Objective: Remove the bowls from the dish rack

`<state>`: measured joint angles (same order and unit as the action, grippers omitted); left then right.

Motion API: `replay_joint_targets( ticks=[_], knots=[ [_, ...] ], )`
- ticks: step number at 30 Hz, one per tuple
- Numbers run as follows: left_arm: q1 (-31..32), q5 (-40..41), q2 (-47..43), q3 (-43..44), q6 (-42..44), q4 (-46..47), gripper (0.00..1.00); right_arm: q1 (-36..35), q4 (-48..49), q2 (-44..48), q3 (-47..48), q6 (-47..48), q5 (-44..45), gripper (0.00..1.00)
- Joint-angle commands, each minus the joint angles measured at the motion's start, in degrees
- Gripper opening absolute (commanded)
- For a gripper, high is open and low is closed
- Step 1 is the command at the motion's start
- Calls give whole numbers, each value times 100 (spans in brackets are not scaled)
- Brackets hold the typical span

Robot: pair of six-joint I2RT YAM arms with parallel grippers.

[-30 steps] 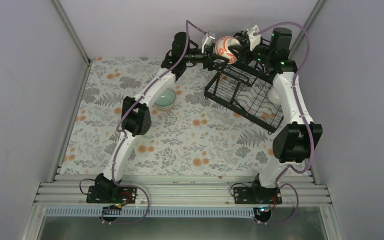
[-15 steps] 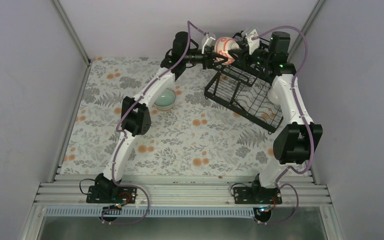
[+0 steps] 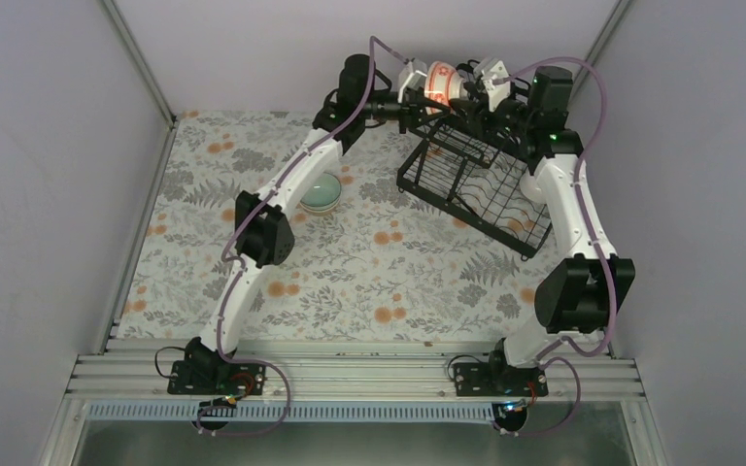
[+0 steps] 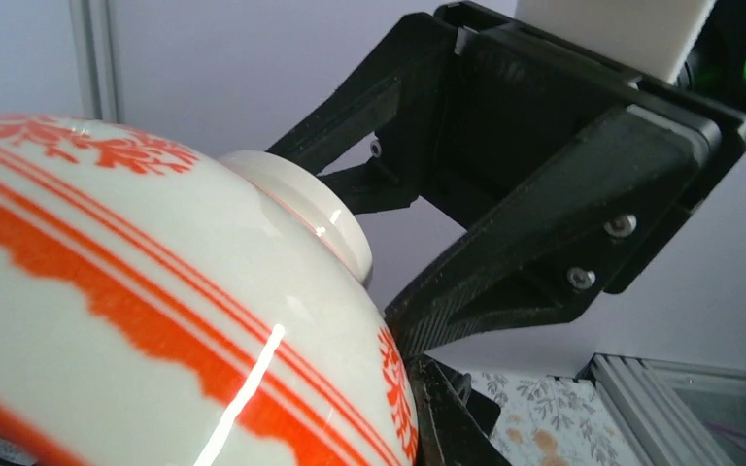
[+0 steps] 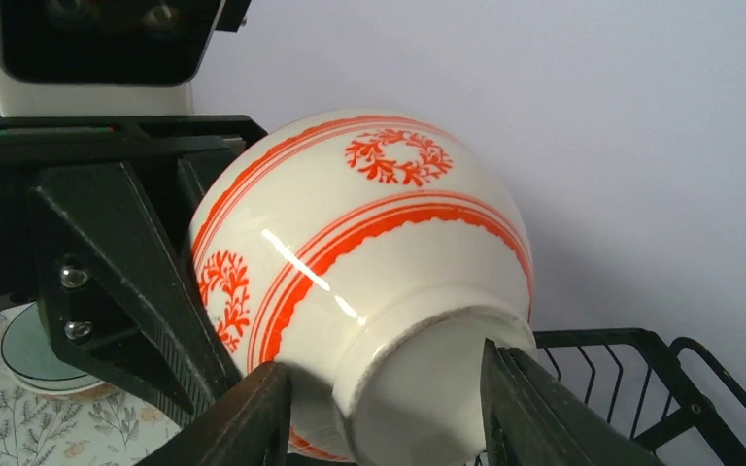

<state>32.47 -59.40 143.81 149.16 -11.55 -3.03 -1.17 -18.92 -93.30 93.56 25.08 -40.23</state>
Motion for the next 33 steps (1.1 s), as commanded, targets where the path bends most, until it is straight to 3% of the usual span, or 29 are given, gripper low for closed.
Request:
replay_joint_targets(
  ticks=[1,11,20,33],
  knots=[
    [185,69,-527,290,160,201,2,-102,22,96,-177,113,162,50],
    [207,306,-677,223,522,-222,2,-92,195,435,-377,64,471,71],
    [146,551,-891,74,950,-610,2,147,214,1339,-689,-12,796,82],
    [31,1975,-1401,-35,2785,-2539,2,551,15,1992,-635,-396,1248,90]
  ],
)
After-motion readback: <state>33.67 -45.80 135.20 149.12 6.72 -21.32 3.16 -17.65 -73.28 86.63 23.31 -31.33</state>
